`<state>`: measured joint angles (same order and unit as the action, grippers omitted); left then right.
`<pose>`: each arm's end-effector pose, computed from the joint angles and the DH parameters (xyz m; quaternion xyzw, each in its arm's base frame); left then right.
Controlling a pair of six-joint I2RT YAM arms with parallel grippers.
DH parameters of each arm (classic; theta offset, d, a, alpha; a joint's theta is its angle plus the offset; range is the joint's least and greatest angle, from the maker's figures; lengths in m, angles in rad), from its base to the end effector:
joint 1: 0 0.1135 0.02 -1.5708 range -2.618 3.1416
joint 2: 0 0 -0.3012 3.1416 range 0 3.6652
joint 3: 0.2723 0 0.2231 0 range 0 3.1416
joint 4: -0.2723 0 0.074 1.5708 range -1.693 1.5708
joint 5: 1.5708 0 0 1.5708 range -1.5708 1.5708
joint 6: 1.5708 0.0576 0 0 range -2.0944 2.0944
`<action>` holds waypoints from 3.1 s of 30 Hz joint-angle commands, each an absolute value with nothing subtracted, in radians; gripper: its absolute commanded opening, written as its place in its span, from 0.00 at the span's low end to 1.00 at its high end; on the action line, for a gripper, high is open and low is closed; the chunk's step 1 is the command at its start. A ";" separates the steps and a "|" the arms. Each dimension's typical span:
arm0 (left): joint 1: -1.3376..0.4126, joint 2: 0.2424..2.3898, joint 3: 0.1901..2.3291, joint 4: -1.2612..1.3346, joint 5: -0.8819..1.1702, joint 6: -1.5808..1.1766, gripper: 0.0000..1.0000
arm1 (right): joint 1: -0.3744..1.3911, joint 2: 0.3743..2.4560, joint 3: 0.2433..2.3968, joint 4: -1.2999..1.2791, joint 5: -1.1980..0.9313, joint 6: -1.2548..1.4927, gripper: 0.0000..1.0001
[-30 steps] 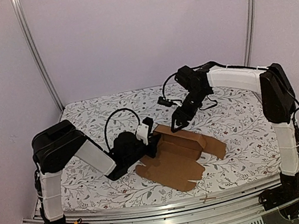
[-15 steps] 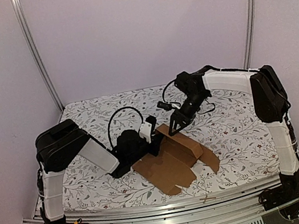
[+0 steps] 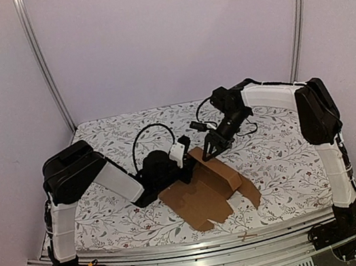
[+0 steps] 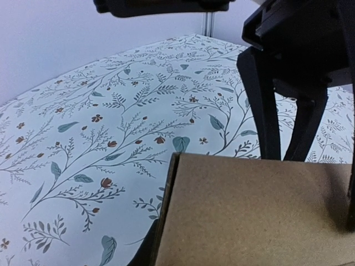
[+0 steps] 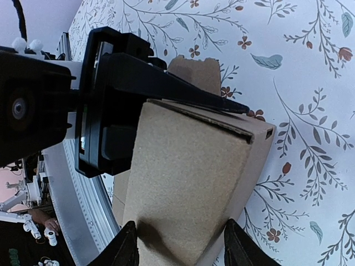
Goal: Fold the paper box
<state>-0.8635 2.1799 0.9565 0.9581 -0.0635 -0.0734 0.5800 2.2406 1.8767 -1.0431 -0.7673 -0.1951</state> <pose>0.2944 -0.3388 0.1444 0.2878 0.7403 -0.2516 0.5531 0.3528 0.2790 0.2153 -0.3776 0.8441 0.3807 0.0031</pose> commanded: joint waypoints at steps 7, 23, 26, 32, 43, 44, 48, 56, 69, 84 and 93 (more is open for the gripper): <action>-0.943 2.229 0.995 0.954 -0.259 -0.105 0.05 | 0.581 2.286 1.893 -1.055 -0.861 -0.170 0.51; -1.032 2.169 0.926 0.993 -0.390 -0.068 0.17 | 0.562 2.298 1.896 -1.057 -0.741 -0.158 0.48; -1.029 2.157 0.914 0.982 -0.369 -0.069 0.20 | 0.563 2.312 1.902 -1.058 -0.725 -0.154 0.46; -1.025 2.146 0.896 0.986 -0.353 -0.069 0.24 | 0.560 2.314 1.919 -1.072 -0.744 -0.148 0.47; -1.008 1.925 0.823 0.738 -0.295 -0.008 0.51 | 0.428 2.103 1.948 -1.152 -0.773 -0.187 0.60; -1.002 1.906 0.820 0.706 -0.281 -0.005 0.52 | 0.421 2.071 1.938 -1.172 -0.760 -0.201 0.60; -0.971 1.837 0.805 0.632 -0.178 -0.003 0.53 | 0.412 1.962 1.795 -1.220 -0.639 -0.320 0.61; -0.906 1.758 0.967 0.361 0.029 -0.074 0.55 | 0.412 1.683 1.388 -1.111 -0.436 -0.432 0.65; -0.828 1.975 1.202 0.274 0.145 -0.165 0.55 | 0.449 1.558 1.196 -1.048 -0.373 -0.474 0.65; -0.804 2.005 1.025 0.486 0.189 -0.278 0.46 | 0.502 1.566 1.165 -1.064 -0.381 -0.484 0.65; -0.804 2.018 0.929 0.641 0.178 -0.347 0.46 | 0.514 1.531 1.144 -1.077 -0.445 -0.499 0.66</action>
<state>-0.8177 1.9835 0.9794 0.6270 0.1799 -0.3122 0.5034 1.5715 1.1610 -1.0695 -0.4076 -0.4843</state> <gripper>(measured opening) 0.458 0.659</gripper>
